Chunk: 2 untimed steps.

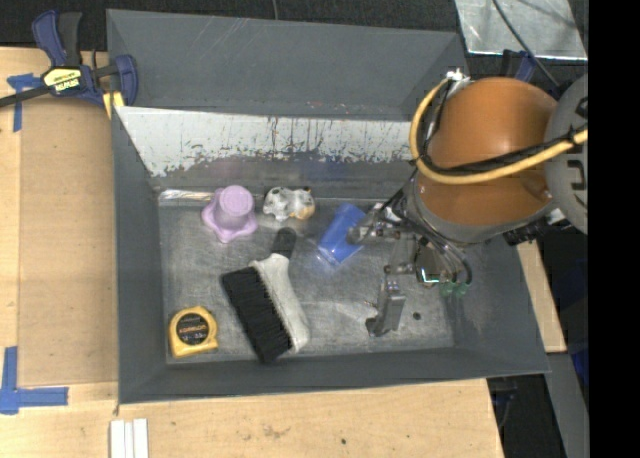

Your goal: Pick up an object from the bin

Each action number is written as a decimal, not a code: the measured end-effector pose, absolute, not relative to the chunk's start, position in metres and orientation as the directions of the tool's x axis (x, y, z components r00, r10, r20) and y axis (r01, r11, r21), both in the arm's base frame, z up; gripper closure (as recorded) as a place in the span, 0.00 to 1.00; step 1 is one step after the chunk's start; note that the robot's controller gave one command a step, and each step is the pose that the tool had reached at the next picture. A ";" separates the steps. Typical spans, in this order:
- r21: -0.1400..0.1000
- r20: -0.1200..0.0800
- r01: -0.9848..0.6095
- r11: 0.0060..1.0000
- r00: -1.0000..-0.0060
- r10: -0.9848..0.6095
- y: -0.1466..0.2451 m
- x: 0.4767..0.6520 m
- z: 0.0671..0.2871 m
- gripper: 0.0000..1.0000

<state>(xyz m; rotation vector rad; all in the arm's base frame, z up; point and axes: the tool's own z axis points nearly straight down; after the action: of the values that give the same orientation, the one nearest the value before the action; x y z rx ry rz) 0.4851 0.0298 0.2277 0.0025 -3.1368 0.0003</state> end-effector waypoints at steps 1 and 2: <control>0.000 -0.003 0.000 1.000 -1.000 0.000 0.030 0.487 0.231 0.00; -0.001 -0.008 -0.090 0.996 -0.996 -0.090 0.017 0.532 0.163 0.00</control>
Offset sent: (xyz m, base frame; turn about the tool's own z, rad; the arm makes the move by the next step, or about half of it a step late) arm 0.1004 -0.0303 -0.1577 -0.1972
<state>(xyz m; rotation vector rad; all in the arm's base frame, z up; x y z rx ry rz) 0.5324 0.0165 0.1626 0.1412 -3.1462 0.0008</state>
